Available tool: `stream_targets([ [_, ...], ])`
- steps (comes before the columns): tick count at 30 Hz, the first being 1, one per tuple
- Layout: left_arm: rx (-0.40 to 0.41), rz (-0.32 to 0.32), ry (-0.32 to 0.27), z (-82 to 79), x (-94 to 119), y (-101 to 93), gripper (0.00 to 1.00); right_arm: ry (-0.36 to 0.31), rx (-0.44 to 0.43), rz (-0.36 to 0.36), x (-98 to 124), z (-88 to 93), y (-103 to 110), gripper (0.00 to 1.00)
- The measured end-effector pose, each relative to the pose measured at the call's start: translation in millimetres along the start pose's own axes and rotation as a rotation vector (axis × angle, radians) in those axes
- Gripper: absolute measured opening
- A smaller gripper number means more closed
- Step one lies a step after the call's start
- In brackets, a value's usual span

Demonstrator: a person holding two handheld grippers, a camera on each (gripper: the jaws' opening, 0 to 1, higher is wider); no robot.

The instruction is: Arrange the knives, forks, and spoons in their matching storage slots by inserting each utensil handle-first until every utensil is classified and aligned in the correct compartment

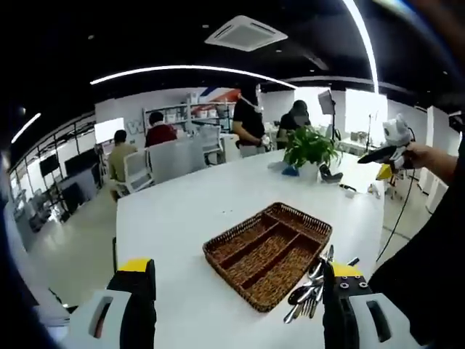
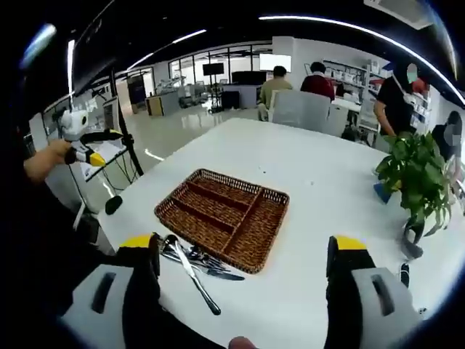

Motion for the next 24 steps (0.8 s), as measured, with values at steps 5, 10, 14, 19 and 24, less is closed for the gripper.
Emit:
stream_targets([
  [5, -0.007, 0.015, 0.020, -0.4, 0, -4.0, 1.00, 0.022, 0.065, 0.014, 0, -1.5, 2, 0.97],
  [10, -0.003, 0.011, 0.007, -3.7, 2, -5.6, 1.00, 0.026, 0.106, 0.009, 5, -6.6, 2, 0.96],
  [14, -0.011, 0.013, 0.010, -3.3, 2, -5.9, 1.00, 0.018, 0.114, 0.016, 9, -9.8, -3, 0.95],
  [19, -0.001, 0.018, 0.004, -7.2, 1, -8.9, 1.00, -0.017, 0.154, 0.032, 14, -21.1, -9, 0.90],
  [24, -0.015, 0.012, 0.019, -2.9, -1, -9.0, 1.00, -0.016, 0.110, 0.006, 9, -18.9, -10, 0.98],
])
Point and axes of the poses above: the point that each gripper's makers call its tool centre point, and the gripper's own axes: x roughly backward along the fingers, y roughly to its left, z roughly out of its underside, the point moved 6 cm from there along x, roughly backward along the fingers, and after that the axes turned 1 degree about -x, right-handed, at the moved point
